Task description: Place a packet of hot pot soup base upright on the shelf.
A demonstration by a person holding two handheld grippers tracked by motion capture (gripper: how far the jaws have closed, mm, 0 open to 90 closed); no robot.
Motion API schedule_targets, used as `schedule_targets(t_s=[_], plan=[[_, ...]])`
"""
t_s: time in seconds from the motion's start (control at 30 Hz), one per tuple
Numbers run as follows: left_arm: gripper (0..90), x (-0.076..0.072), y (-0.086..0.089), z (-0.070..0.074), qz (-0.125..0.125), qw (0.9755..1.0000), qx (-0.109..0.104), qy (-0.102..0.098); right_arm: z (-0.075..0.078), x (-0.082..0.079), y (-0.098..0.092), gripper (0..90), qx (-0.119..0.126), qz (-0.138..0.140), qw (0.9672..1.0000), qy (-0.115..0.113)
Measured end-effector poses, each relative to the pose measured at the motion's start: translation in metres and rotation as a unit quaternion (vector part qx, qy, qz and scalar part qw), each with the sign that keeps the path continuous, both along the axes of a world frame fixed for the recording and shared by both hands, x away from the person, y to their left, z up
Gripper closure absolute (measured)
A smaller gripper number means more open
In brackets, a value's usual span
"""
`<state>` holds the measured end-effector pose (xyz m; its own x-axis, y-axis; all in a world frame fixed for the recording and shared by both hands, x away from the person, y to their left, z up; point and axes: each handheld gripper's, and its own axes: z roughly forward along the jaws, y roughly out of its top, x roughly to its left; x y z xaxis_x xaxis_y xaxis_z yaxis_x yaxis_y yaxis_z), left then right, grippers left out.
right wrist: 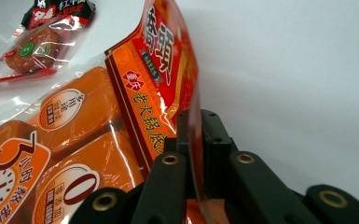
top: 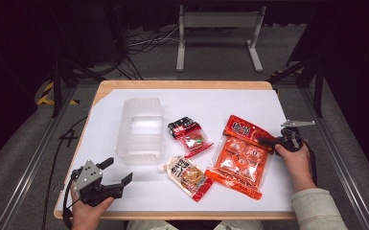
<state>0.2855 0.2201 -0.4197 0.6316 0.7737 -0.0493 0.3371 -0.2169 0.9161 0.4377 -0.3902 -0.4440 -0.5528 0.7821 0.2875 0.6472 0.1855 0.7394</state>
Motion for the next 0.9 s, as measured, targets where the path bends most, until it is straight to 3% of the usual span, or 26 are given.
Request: schedule_targets(t_s=[0.33,0.47,0.6,0.9], plan=[[17.9,0.000,0.000,0.000,-0.006,1.0000,0.002,0.001,0.004,-0.002,-0.003,90.0,0.014,-0.011,0.9998,-0.010],[18.0,0.000,0.000,0.000,-0.005,1.0000,0.001,0.002,0.012,-0.006,-0.003,90.0,0.017,-0.017,0.9994,-0.023],[18.1,0.001,-0.001,0.000,-0.005,1.0000,0.000,0.002,0.021,-0.010,-0.008,90.0,0.041,-0.025,0.9983,-0.034],[18.4,0.002,-0.001,0.000,-0.005,1.0000,0.000,0.002,0.049,-0.023,-0.011,90.0,0.068,-0.017,0.9955,-0.065]])
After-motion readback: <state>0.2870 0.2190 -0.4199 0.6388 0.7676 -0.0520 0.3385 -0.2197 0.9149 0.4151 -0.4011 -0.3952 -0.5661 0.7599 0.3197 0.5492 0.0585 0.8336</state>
